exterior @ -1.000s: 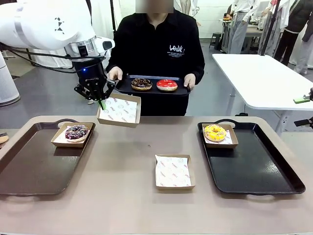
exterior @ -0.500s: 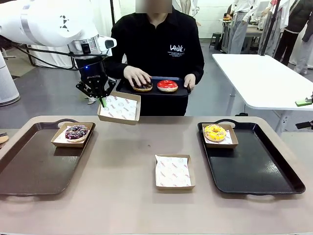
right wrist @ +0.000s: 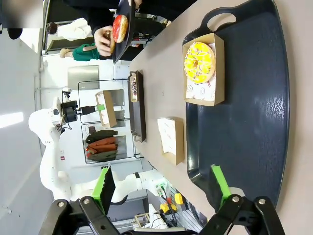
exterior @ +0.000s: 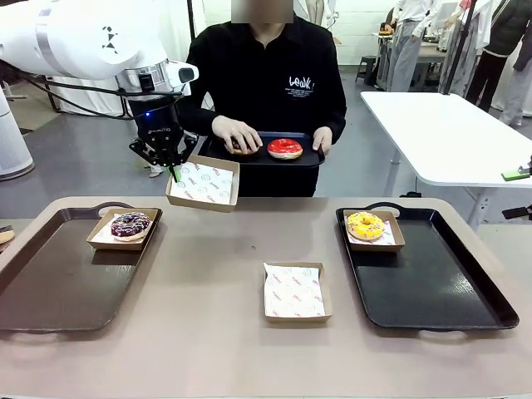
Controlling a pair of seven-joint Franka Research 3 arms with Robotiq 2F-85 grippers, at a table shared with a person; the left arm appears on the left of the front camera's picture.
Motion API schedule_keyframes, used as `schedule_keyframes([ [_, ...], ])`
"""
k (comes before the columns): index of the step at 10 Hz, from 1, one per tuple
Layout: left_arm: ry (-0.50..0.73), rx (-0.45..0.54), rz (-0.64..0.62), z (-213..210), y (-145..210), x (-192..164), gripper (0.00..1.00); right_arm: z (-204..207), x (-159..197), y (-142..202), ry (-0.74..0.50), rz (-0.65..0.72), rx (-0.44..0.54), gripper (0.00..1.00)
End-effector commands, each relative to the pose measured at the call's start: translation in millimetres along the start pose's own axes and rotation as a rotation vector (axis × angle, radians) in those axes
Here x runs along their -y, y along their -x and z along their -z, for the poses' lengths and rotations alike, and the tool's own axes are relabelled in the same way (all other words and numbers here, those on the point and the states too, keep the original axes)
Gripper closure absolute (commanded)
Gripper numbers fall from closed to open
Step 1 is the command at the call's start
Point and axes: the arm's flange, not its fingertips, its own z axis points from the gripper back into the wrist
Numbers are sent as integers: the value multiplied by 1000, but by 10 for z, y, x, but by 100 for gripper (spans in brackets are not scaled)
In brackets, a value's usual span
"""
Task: Individually package the donuts and arrange them on the tray.
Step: Place the picked Paper togo box on the Handle tray while simultaneously picking up another Paper togo box from the table with the other hand.
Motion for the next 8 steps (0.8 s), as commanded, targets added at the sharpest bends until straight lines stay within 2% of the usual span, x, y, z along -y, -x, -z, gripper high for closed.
schedule_keyframes([
  [1,11,1,-8,-16,34,-11,100,-7,-19,-40,-2,13,-1,0],
  [8,11,1,-8,-16,34,-11,100,-7,-19,-40,-2,13,-1,0],
])
